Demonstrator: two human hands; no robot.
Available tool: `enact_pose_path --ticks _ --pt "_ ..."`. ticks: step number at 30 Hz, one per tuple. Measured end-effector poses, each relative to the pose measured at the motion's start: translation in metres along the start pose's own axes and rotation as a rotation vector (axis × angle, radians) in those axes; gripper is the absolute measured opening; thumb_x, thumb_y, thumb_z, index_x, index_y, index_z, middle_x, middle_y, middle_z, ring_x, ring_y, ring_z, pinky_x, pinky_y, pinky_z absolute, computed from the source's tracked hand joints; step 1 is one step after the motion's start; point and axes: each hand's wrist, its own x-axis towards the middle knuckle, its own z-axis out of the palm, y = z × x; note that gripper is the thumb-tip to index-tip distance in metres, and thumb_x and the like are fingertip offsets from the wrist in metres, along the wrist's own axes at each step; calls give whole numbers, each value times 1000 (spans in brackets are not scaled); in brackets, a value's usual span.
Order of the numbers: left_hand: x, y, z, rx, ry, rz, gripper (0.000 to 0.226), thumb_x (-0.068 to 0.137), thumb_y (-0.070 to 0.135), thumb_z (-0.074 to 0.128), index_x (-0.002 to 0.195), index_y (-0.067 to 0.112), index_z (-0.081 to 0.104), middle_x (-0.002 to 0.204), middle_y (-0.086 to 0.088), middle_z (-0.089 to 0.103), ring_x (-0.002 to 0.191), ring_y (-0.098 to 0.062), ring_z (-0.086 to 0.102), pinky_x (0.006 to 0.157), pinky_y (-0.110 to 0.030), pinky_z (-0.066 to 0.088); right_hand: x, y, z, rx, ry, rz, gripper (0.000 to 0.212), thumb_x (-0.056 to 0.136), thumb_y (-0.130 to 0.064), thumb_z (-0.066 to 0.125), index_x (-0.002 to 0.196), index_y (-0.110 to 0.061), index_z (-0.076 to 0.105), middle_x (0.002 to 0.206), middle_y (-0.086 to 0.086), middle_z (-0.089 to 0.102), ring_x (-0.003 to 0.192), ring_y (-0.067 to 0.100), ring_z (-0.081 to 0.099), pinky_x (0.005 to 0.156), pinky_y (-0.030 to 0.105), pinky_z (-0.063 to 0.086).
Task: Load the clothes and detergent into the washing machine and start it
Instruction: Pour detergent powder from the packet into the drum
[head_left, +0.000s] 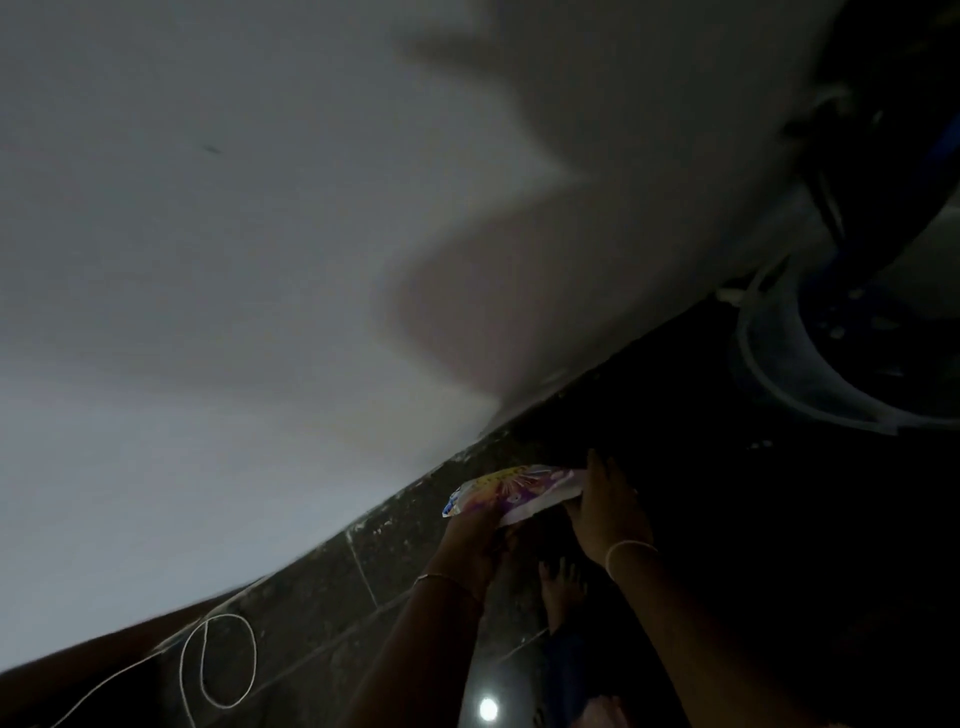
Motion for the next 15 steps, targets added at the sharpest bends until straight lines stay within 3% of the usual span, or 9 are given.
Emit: enact_pose_path --ticks 5,8,13,15 --pt "61 -6 -1 -52 12 -69 13 97 -1 43 91 -1 55 58 -14 68 49 -23 66 37 -25 52 36 19 34 157 -2 46 74 89 -39 58 150 -22 22 151 7 35 138 27 36 112 39 34" --pt "96 -7 8 -44 -39 -74 17 97 0 43 107 -3 56 82 -19 65 60 -25 68 42 -26 54 53 25 52 149 -68 7 77 87 -44 57 151 -22 21 153 6 32 141 25 33 113 41 32" --pt "161 0 10 -5 6 -96 29 100 8 40 124 -3 52 88 -19 72 80 -27 67 52 -29 58 75 30 66 168 -88 -18 72 89 -43 52 151 -22 22 154 3 31 142 23 30 116 39 27" --pt "193 -1 6 1 77 -86 40 99 13 42 137 -1 43 115 -14 66 84 -16 64 65 -25 57 80 33 69 171 -115 -32 67 91 -37 52 150 -19 25 154 4 32 143 22 29 117 36 23"
